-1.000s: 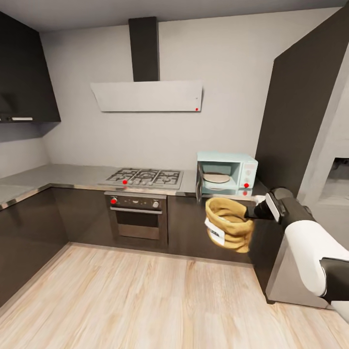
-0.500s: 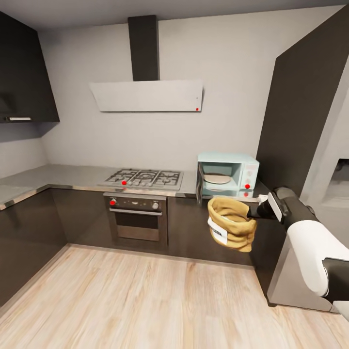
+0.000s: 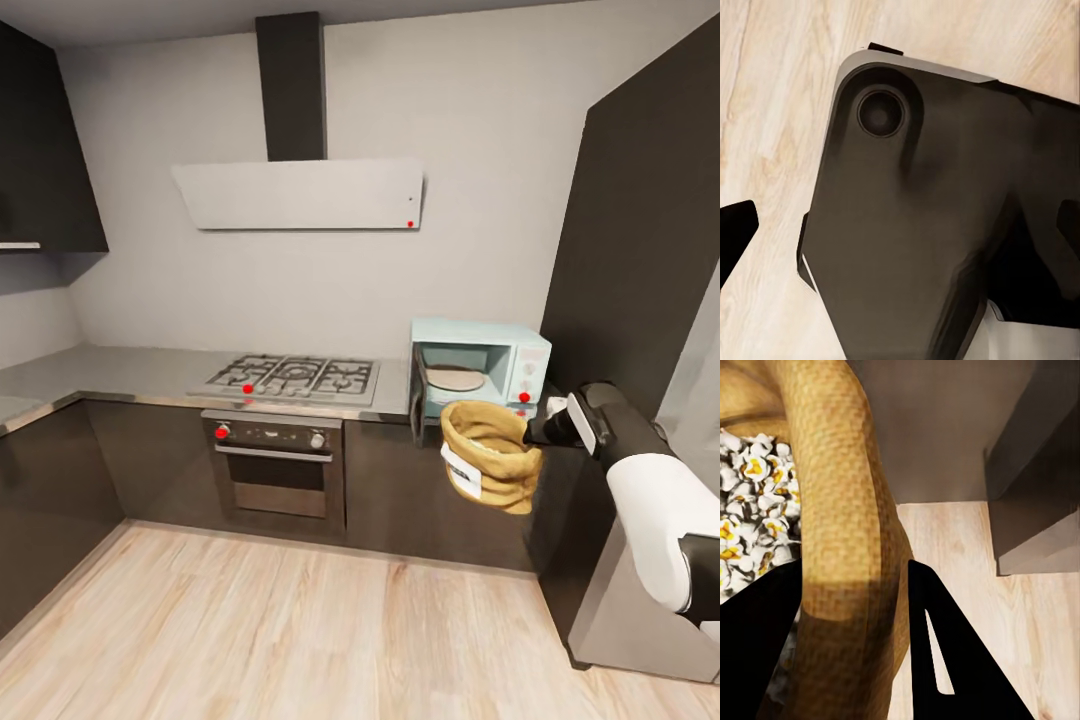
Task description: In the kitchen, take the popcorn bag from the countertop, put it into the microwave, and heat it until the popcorn is cooked so the cooked popcorn ends up inside the bag.
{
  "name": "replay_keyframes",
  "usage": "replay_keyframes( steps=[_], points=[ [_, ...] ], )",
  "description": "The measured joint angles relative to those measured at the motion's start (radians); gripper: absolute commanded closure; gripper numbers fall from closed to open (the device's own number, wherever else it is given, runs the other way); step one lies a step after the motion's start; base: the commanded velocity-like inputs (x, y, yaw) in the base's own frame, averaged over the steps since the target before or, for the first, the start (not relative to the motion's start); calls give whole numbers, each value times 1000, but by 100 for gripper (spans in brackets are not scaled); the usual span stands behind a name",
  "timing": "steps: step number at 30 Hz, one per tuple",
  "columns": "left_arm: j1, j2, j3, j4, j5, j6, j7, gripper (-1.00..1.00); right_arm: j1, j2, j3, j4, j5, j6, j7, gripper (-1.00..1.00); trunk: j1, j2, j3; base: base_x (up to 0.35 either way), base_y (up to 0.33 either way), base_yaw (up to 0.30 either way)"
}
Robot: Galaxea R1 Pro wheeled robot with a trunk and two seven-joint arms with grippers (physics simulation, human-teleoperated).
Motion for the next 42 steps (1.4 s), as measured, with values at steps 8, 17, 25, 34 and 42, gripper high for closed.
replay_keyframes(
  steps=[8,17,25,34,42],
  points=[
    [0,0,0,0,0,0,0,-100,0,-1,3,-42,1,0,1,100,0,0,0,306,0,0],
    [0,0,0,0,0,0,0,-100,0,-14,2,-75,3,0,0,100,0,0,0,308,0,0],
    [0,0,0,0,-1,0,0,-100,0,-14,3,-166,5,0,-19,100,0,0,0,125,0,0],
    [0,0,0,0,-3,0,0,-100,0,-27,10,-167,4,0,-23,100,0,0,0,144,0,0],
    [0,0,0,0,-2,0,0,-100,0,-28,9,-167,4,0,-23,100,0,0,0,302,0,0]
  ],
)
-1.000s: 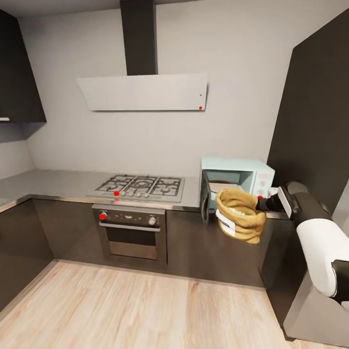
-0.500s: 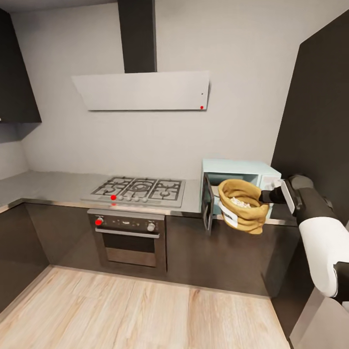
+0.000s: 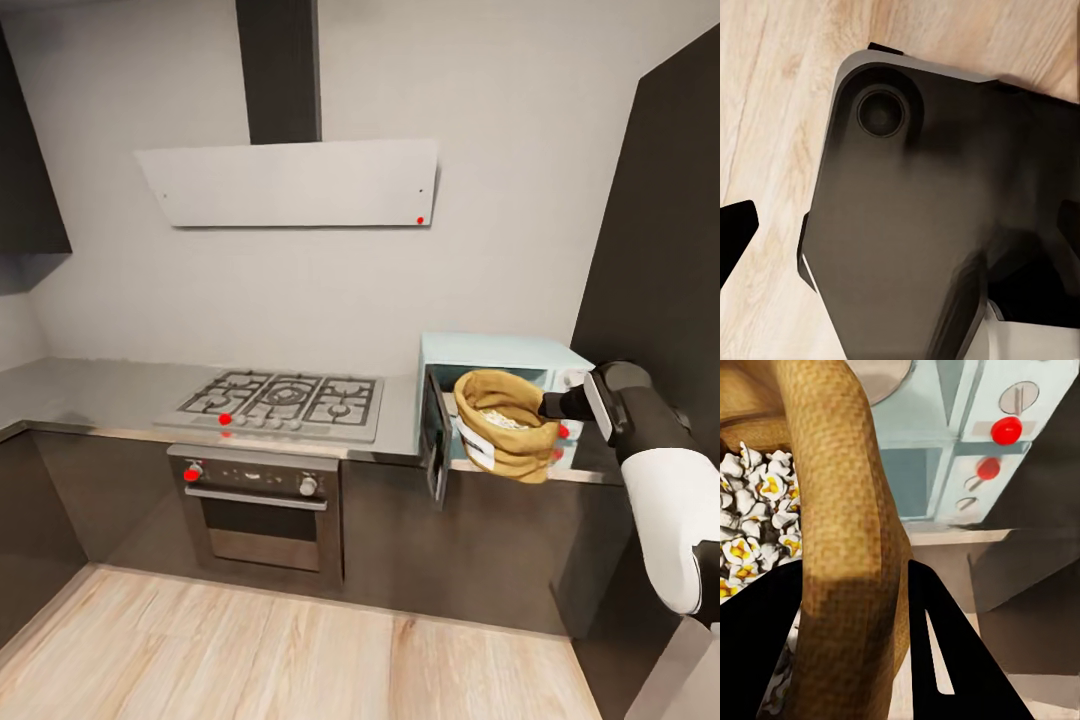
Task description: In the kitchen, take the popcorn bag from the countertop, put it into the microwave, and heat it until the popcorn is cooked so the cooked popcorn ends up inside the bag.
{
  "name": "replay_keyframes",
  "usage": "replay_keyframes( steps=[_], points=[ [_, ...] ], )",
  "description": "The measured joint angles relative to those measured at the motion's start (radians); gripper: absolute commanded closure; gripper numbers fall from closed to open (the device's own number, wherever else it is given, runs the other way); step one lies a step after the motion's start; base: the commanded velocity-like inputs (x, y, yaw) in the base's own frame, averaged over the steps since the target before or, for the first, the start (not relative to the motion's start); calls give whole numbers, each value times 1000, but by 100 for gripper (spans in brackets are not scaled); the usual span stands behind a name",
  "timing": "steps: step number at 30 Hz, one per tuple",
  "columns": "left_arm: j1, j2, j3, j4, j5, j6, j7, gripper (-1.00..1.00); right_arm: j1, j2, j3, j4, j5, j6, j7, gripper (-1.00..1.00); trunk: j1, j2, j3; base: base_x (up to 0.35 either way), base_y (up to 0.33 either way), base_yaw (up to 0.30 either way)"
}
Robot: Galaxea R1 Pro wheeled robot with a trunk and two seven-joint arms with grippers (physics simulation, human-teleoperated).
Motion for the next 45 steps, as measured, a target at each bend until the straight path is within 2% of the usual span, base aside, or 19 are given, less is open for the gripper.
replay_keyframes(
  steps=[7,35,45],
  points=[
    [0,0,0,0,0,0,0,-100,0,0,-1,1,-1,0,-21,100,0,0,0,194,0,0],
    [0,-1,0,0,-2,0,0,-100,0,0,-4,64,-6,0,-32,100,0,0,0,4,0,0],
    [0,0,0,0,0,0,0,-100,0,0,-4,65,-5,0,-32,100,0,0,0,289,0,0]
  ],
)
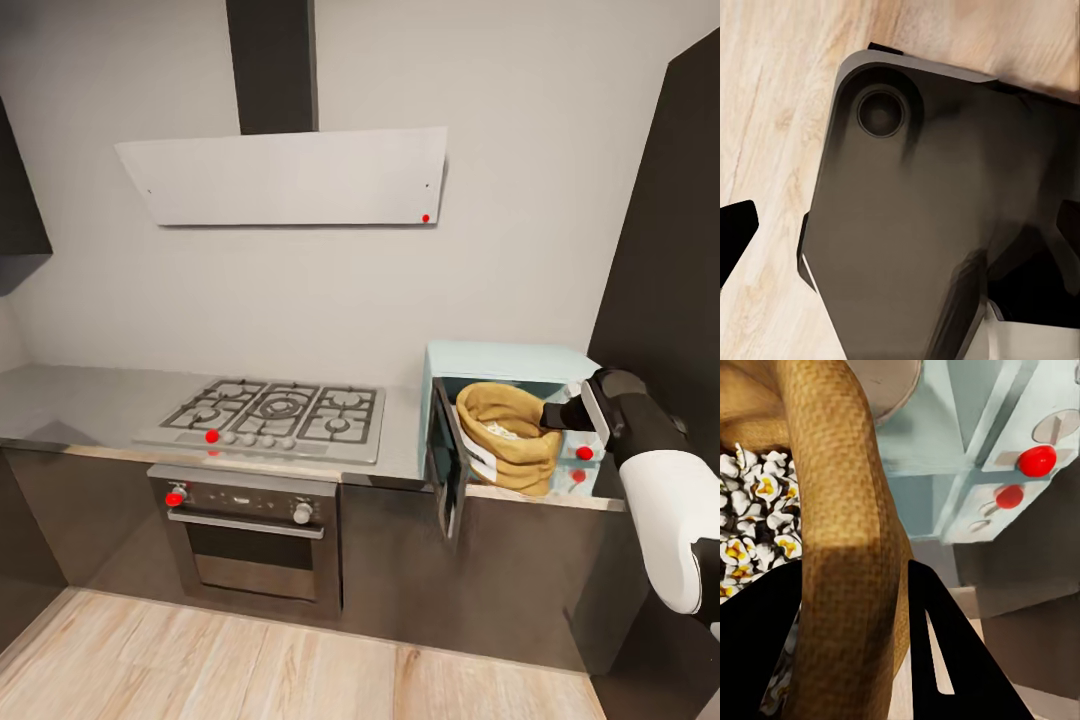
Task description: In the kitchen, take the popcorn bag from the countertop, put it into the microwave, and heat it until the popcorn is cooked so the cooked popcorn ends up inside the bag.
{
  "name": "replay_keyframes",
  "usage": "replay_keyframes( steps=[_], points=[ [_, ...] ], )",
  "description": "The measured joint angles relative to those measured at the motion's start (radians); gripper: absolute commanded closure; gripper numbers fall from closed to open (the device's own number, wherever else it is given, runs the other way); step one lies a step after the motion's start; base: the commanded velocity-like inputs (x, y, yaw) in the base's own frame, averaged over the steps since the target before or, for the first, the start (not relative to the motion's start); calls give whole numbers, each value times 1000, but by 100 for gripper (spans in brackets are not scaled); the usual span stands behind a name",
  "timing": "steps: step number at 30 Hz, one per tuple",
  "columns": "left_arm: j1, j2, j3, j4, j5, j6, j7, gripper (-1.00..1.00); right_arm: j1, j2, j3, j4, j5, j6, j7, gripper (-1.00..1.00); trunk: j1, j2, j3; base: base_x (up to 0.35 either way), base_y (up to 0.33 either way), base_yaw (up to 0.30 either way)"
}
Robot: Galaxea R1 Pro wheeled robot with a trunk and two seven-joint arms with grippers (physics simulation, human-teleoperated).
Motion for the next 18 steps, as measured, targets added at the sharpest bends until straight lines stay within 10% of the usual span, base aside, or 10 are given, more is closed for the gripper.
replay_keyframes(
  steps=[18],
  points=[
    [0,0,2,0,0,0,0,-100,1,0,1,29,9,0,1,100,1,0,0,182,0,0]
  ],
)
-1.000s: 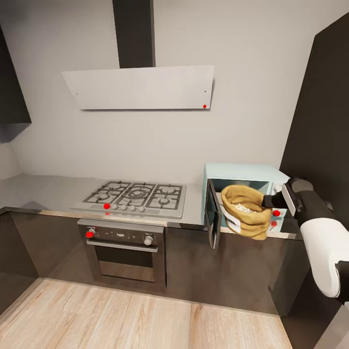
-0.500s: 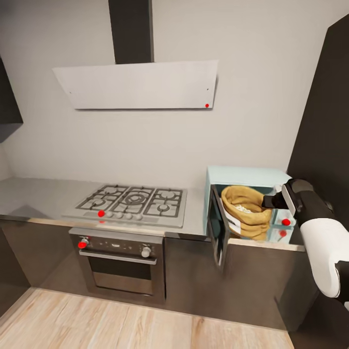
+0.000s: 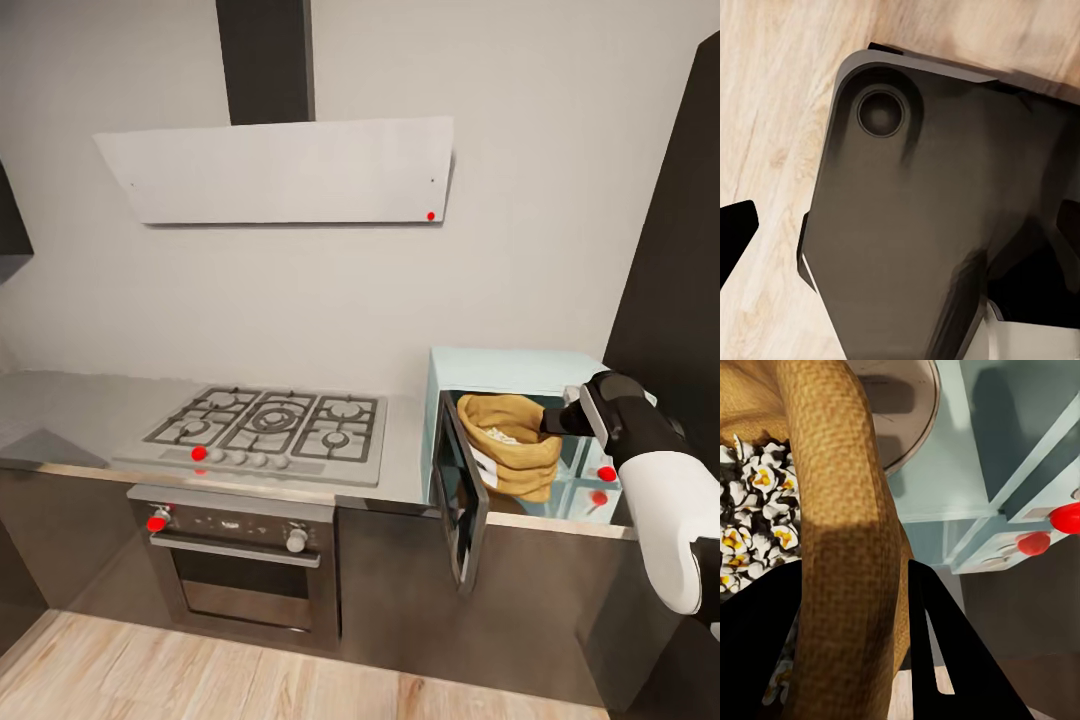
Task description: In the kitchen, take the popcorn bag from the countertop, put it into the microwave, and heat it until the popcorn is cooked so the cooked popcorn ends up inside the bag.
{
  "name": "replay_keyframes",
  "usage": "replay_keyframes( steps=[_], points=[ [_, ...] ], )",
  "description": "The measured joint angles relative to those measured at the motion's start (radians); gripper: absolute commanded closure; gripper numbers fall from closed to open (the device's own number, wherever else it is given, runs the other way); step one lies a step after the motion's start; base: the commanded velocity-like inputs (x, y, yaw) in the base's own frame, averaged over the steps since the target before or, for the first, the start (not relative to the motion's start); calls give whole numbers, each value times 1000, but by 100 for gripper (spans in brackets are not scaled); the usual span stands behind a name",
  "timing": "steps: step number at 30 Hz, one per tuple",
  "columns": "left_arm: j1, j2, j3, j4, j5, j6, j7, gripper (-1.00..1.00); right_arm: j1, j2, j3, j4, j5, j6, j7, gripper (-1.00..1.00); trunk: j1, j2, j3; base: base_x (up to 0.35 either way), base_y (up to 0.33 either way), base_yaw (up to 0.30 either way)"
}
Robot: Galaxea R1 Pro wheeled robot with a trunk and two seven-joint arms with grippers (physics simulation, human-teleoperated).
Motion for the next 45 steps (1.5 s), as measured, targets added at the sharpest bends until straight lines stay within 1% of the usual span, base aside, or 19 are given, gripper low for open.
replay_keyframes(
  steps=[3,5,6,8,16,33,36,38,40,45],
  points=[
    [0,0,0,0,0,0,0,-100,0,0,1,0,-1,0,-1,100,0,0,0,0,0,0],
    [0,0,0,0,0,0,0,-100,0,-3,2,3,-24,0,-12,100,0,0,0,0,0,0],
    [0,0,0,0,0,0,0,-100,-1,-5,1,16,-20,0,-21,100,0,0,0,0,0,0],
    [0,0,0,0,0,0,0,-100,-1,-6,-1,18,-28,1,-26,100,0,0,0,0,0,0],
    [0,-1,-1,0,-1,0,0,-100,-1,-8,-3,20,-30,1,-25,100,0,0,0,2,0,0],
    [0,0,0,0,0,0,0,-100,-1,-8,-3,17,-48,0,-25,100,0,-1,0,214,0,0],
    [0,0,0,0,0,0,0,-100,-1,-8,-3,16,-47,1,-25,100,0,-1,0,46,0,0],
    [0,0,0,0,0,0,0,-100,-1,-15,-4,22,-61,1,-23,100,0,0,0,7,0,0],
    [0,0,0,0,0,0,0,-100,-1,-19,-4,25,-67,1,-23,100,0,0,0,2,0,0],
    [0,-1,0,0,0,0,0,-100,-1,-19,-4,26,-69,1,-24,100,0,0,0,0,0,0]
  ],
)
